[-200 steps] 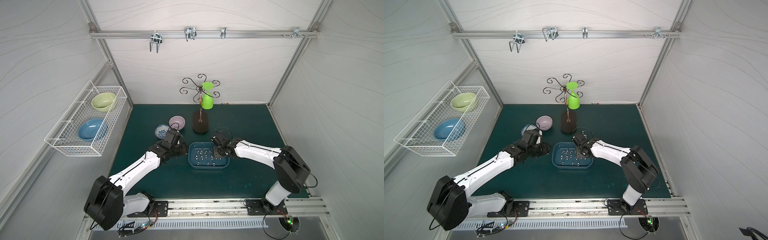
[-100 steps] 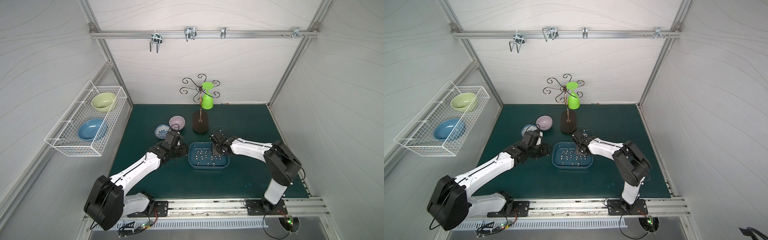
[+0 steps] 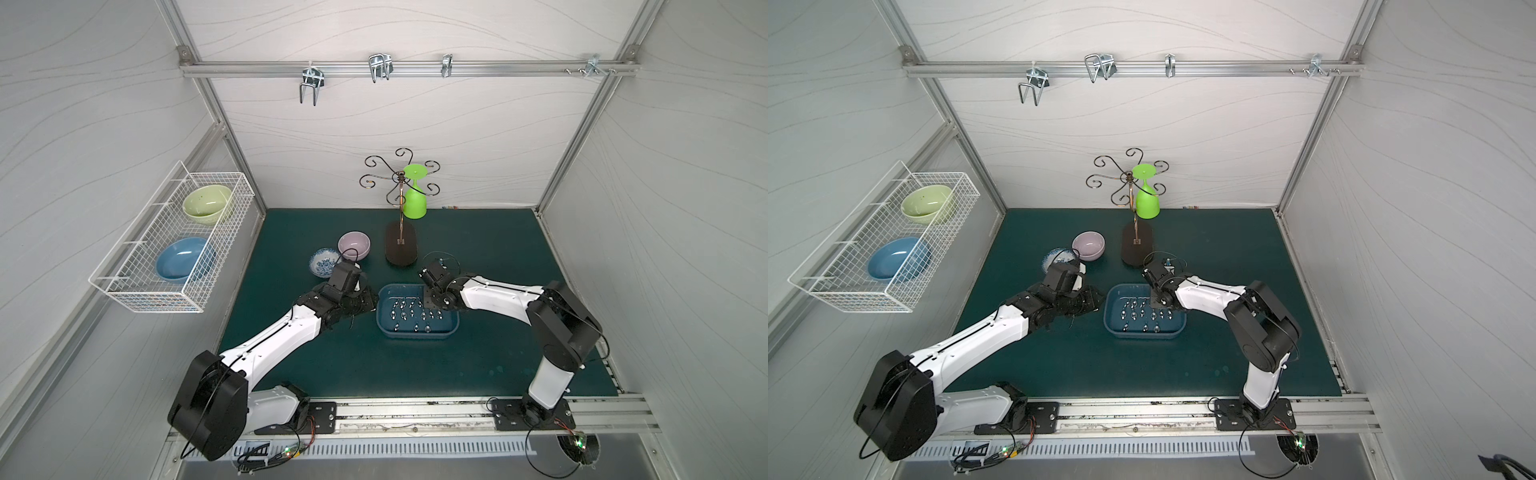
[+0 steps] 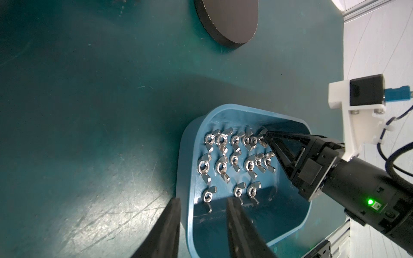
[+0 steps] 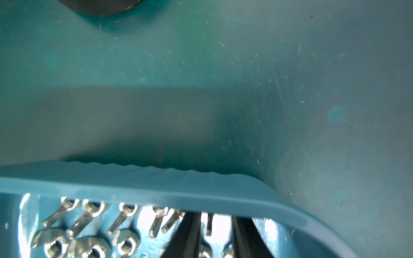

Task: Take out the wing nut from the storage box
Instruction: Pick up the wing nut from the storage box.

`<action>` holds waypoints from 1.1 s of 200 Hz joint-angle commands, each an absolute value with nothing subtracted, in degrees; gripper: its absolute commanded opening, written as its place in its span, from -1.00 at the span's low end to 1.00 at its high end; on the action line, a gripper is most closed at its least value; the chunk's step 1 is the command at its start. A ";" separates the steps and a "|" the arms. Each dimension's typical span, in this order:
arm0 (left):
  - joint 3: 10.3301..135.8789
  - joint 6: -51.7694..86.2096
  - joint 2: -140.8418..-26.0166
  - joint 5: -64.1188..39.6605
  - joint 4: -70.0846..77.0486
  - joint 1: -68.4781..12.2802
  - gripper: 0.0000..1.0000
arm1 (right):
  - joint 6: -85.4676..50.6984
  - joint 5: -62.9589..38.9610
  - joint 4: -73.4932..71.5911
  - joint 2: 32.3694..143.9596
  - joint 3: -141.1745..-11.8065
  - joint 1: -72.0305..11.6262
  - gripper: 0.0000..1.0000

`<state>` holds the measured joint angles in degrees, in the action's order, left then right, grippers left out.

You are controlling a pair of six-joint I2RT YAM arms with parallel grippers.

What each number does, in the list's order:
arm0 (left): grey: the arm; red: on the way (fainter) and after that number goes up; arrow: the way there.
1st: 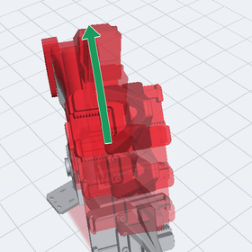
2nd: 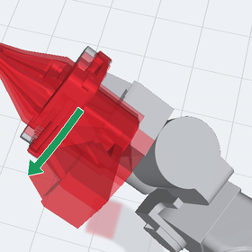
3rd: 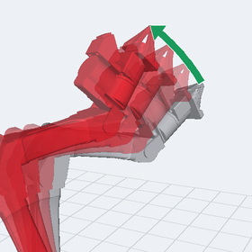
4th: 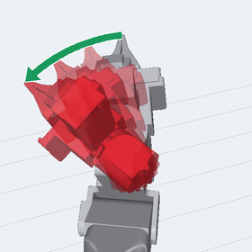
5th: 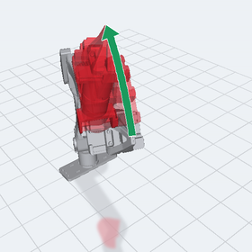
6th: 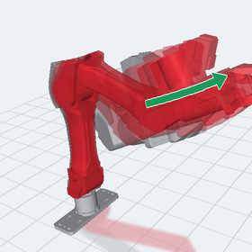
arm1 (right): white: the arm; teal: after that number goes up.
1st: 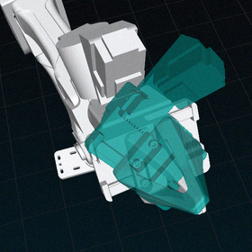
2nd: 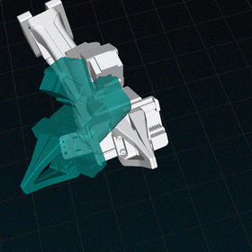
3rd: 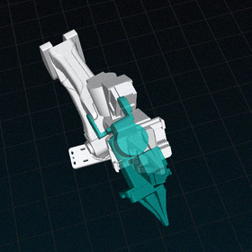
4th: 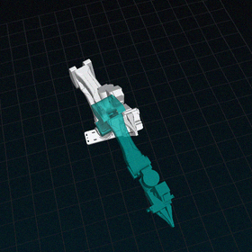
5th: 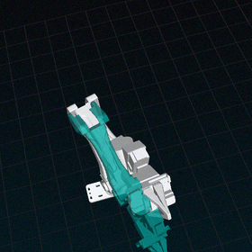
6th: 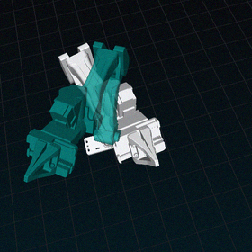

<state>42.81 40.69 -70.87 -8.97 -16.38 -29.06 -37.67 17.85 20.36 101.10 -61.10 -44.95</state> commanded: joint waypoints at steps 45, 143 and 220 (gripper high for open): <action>42.77 40.69 -71.04 -9.67 -13.97 -29.36 -0.24 | -37.00 18.82 20.27 102.51 -62.20 -44.01 -0.45; 42.01 41.22 -71.52 -10.01 -13.02 -29.36 -0.25 | -37.40 16.68 16.35 103.40 -60.12 -43.59 -0.46; 41.84 41.22 -71.72 -9.67 -12.83 -29.35 -0.26 | -36.44 19.00 17.10 105.59 -61.31 -43.70 -0.70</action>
